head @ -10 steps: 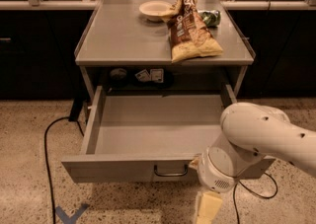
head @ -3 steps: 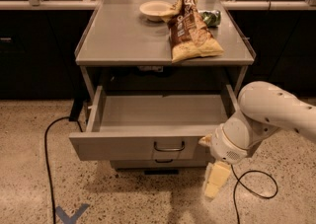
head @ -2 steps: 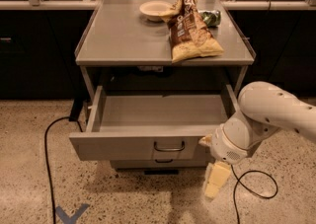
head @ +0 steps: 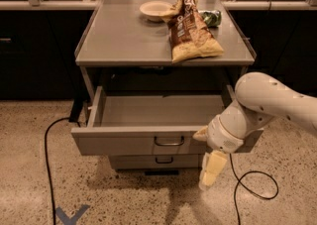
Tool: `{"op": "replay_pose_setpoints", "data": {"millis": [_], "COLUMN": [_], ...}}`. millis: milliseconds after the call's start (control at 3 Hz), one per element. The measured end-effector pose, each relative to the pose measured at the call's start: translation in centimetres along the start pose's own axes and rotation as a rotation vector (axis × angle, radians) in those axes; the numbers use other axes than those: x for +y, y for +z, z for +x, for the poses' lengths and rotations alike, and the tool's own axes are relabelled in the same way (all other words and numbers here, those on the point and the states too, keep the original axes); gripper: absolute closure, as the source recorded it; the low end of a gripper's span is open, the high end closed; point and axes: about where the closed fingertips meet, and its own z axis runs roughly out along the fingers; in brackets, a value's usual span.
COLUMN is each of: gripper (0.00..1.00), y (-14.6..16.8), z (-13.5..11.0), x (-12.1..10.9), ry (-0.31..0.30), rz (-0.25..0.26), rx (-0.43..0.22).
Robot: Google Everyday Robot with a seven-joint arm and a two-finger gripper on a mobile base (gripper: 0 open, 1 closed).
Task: Close top drawer
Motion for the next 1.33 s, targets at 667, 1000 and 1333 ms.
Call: {"op": "replay_pose_setpoints", "data": {"millis": [667, 1000, 1333], "gripper": [0.00, 0.00, 0.00], "y": [-0.1, -0.6, -2.2], "z": [-1.4, -0.3, 1.7], "x": [-2.4, -3.6, -7.3], "ry": [-0.046, -0.031, 0.003], "rz": [0.007, 0.027, 0.064], "rx": [-0.025, -0.040, -0.030]}}
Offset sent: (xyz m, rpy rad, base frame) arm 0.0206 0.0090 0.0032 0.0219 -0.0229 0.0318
